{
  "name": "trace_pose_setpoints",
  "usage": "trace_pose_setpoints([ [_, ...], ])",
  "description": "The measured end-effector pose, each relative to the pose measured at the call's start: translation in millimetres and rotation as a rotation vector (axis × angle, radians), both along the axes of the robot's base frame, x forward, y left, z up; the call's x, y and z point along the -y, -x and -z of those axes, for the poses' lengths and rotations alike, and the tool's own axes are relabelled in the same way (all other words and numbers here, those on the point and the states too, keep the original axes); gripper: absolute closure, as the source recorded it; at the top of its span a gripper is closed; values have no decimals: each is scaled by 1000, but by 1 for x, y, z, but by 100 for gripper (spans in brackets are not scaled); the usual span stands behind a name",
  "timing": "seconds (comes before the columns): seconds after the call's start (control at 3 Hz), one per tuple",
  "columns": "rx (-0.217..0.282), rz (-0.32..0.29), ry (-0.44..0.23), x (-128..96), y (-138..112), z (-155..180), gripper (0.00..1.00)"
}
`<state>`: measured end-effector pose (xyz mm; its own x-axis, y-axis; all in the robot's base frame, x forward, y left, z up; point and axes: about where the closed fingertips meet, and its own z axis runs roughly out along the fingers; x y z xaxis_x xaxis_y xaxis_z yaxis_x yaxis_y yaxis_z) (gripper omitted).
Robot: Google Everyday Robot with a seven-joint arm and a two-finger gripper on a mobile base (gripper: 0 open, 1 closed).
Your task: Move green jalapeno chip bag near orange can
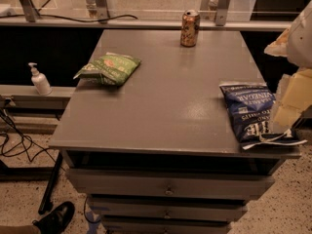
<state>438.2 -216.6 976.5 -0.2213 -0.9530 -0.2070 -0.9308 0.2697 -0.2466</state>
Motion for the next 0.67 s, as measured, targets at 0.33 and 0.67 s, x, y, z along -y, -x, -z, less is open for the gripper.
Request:
trace_pose_setpoints([
  [0.33,0,0,0,0,0,0,0],
  [0.67,12,-3,-15,-2,-2,-2,0],
])
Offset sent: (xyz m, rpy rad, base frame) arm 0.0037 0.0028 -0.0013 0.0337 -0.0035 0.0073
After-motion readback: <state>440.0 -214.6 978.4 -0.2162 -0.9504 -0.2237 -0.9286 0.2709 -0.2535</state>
